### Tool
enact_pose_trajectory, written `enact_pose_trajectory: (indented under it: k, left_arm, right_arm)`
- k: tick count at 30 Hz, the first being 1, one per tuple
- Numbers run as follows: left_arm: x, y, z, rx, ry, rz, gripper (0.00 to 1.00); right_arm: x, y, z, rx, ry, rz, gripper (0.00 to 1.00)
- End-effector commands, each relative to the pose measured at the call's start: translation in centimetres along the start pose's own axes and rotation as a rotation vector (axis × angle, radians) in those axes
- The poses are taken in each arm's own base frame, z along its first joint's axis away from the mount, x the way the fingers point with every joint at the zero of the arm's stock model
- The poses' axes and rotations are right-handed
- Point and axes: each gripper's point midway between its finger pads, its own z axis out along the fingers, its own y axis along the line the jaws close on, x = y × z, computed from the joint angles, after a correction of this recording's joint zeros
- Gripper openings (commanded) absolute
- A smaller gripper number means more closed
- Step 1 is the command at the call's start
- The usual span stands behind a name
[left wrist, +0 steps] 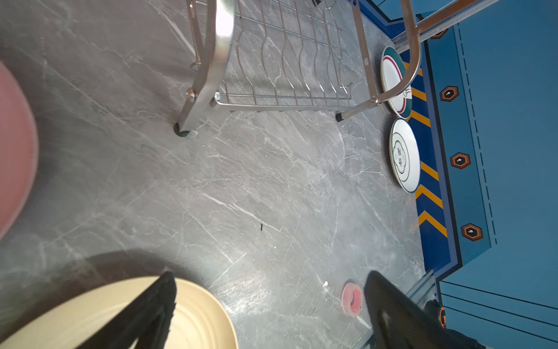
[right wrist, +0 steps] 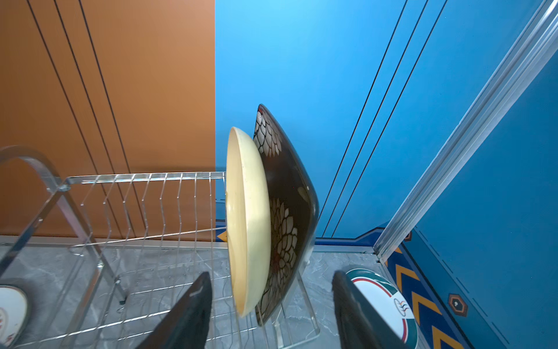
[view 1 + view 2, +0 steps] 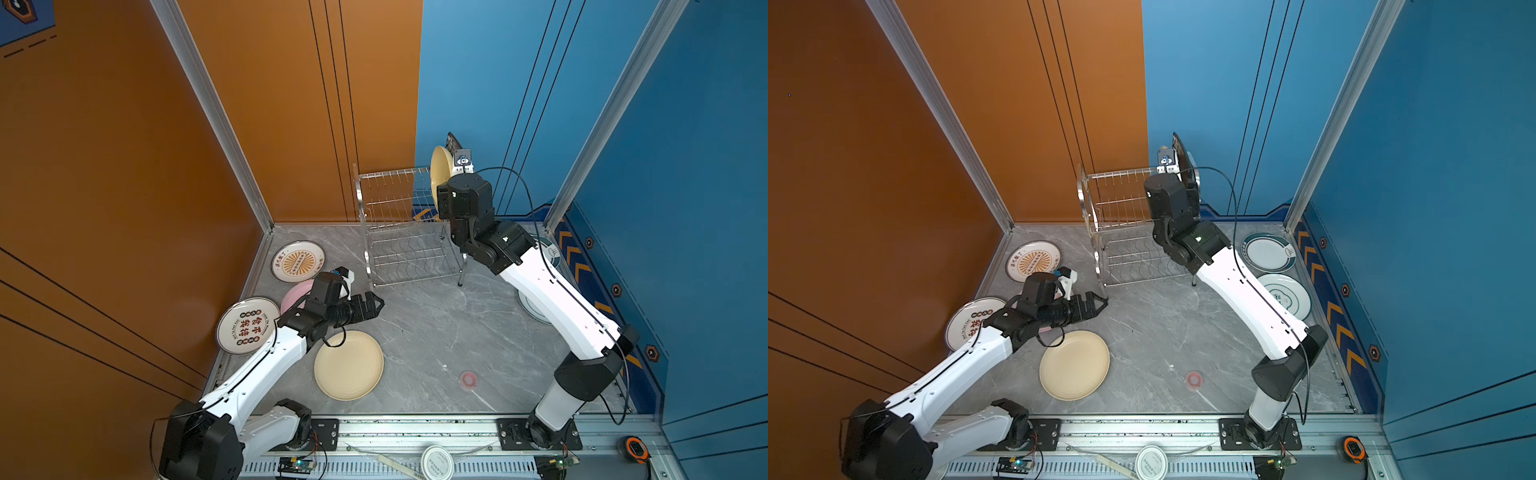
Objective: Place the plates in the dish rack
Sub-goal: 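Open the right gripper and withdraw it while the left gripper moves toward the cream plate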
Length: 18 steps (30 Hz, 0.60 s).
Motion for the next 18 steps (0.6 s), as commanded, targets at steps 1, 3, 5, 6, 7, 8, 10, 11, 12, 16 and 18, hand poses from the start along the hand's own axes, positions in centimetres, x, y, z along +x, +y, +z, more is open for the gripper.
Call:
enact_pose_trajectory:
  k: [1,3,5,6,7,8,10,11,12,16,18]
  left_arm:
    - [1.2,2.8,-1.3,-0.130,0.008,-0.013,0.98]
    - [1.7,3.8,-1.9,-0.176,0.001,-0.030,0.98]
    - [2.3,5.0,-2.5,-0.223,-0.005,-0.054,0.98]
    - [2.6,5.5,-2.7,-0.243,-0.006,-0.066,0.98]
    - [3.0,6.0,-3.0,-0.266,-0.006,-0.079,0.98]
    - [3.5,6.7,-3.3,-0.293,-0.006,-0.095,0.98]
    - [4.3,7.7,-4.1,-0.335,-0.008,-0.126,0.98]
    - [4.8,8.2,-4.4,-0.356,-0.007,-0.141,0.98]
    - [5.1,8.7,-4.7,-0.373,-0.006,-0.153,0.98]
    - [7.4,10.8,-5.9,-0.458,0.027,-0.213,0.98]
    - [8.7,11.9,-6.2,-0.504,0.048,-0.247,0.98]
  right_arm:
    - [1.6,-0.2,-2.3,-0.055,0.065,0.035,0.67]
    - [3.0,-0.1,-3.1,-0.088,0.104,0.053,0.69]
    - [4.8,-0.2,-3.8,-0.124,0.145,0.079,0.70]
    - [5.5,-0.2,-4.2,-0.142,0.162,0.091,0.71]
    - [7.0,0.0,-4.4,-0.161,0.192,0.094,0.71]
    - [8.1,0.0,-4.6,-0.177,0.218,0.105,0.72]
    - [10.1,0.2,-5.2,-0.215,0.265,0.127,0.73]
    - [11.1,0.3,-5.5,-0.234,0.288,0.133,0.73]
    - [11.9,0.3,-5.7,-0.245,0.307,0.136,0.73]
    - [15.6,0.2,-6.4,-0.301,0.402,0.177,0.76]
    - [16.8,-0.2,-6.8,-0.319,0.432,0.189,0.77]
